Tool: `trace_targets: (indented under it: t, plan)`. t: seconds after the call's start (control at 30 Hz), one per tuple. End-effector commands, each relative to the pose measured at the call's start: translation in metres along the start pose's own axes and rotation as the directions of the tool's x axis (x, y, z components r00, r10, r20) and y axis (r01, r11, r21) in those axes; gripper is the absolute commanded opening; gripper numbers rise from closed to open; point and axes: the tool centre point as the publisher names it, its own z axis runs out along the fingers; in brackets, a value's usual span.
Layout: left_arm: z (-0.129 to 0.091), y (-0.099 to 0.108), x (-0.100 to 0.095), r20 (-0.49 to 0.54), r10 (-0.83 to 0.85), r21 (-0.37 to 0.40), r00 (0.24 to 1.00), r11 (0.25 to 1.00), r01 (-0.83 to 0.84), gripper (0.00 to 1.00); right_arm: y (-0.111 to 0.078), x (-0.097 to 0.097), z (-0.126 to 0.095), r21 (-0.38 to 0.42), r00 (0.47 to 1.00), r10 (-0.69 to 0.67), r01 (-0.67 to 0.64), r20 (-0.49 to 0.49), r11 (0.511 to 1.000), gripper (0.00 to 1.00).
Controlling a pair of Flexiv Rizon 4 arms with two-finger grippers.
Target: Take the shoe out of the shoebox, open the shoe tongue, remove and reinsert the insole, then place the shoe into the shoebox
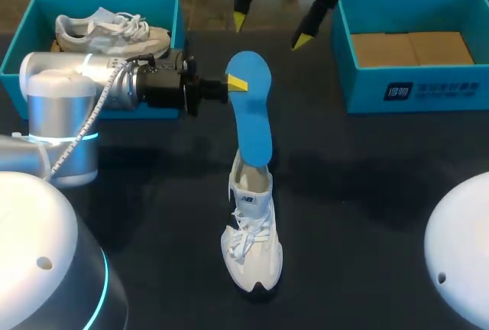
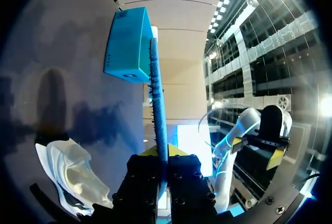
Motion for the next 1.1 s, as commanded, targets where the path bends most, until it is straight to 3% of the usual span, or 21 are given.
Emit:
trace_targets:
  t: [0.03, 0.43, 0.57, 0.8, 0.93, 1.1]
  plan:
    - [0.000, 0.001, 0.000, 0.002, 0.000, 0.003, 1.000, 1.000, 0.000, 0.00, 0.001, 0.009, 0.004, 0.010, 0.989, -0.001, -0.001, 0.151, 1.000, 1.00]
    - [0.000, 0.001, 0.000, 0.002, 0.000, 0.003, 1.000, 1.000, 0.000, 0.00, -0.006, 0.022, 0.015, 0.028, 0.985, 0.000, -0.004, 0.172, 1.000, 1.00]
    - [0.000, 0.001, 0.000, 0.002, 0.000, 0.003, 1.000, 1.000, 0.000, 0.00, -0.007, 0.010, 0.015, -0.027, 1.000, -0.002, 0.001, -0.023, 1.000, 1.00]
    - [0.000, 0.001, 0.000, 0.002, 0.000, 0.003, 1.000, 1.000, 0.000, 0.00, -0.006, -0.004, 0.012, -0.072, 0.971, -0.030, 0.013, -0.238, 0.997, 1.00]
    - [0.000, 0.001, 0.000, 0.002, 0.000, 0.003, 1.000, 1.000, 0.000, 0.00, -0.001, -0.013, 0.012, -0.036, 0.913, -0.021, 0.007, -0.407, 0.999, 1.00]
    - [0.000, 0.001, 0.000, 0.002, 0.000, 0.003, 1.000, 1.000, 0.000, 0.00, 0.002, -0.017, 0.015, -0.029, 0.849, -0.016, 0.001, -0.527, 1.000, 1.00]
